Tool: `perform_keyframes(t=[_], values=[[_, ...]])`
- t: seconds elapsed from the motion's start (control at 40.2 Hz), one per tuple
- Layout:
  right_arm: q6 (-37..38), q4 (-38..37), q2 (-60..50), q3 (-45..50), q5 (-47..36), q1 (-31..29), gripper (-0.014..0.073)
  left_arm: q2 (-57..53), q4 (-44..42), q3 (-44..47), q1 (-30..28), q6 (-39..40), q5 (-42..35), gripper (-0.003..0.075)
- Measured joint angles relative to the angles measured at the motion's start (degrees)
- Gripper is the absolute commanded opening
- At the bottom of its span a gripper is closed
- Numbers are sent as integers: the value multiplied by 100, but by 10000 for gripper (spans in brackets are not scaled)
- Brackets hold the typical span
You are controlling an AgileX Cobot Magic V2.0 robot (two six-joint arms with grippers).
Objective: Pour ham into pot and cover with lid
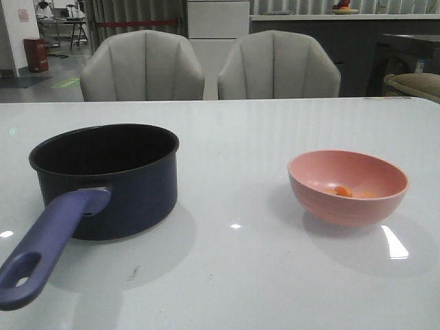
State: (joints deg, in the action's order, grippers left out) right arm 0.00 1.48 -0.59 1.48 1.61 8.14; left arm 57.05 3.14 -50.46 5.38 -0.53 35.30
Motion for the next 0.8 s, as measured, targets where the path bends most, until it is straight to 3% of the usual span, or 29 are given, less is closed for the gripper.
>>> perform_keyframes(t=[0.423,0.796], values=[[0,0,0,0,0,0,150,-3300,-39,2254,721,-8,-1339,497],[0,0,0,0,0,0,150,-4819,-28,3539,834,-8,-2286,497]])
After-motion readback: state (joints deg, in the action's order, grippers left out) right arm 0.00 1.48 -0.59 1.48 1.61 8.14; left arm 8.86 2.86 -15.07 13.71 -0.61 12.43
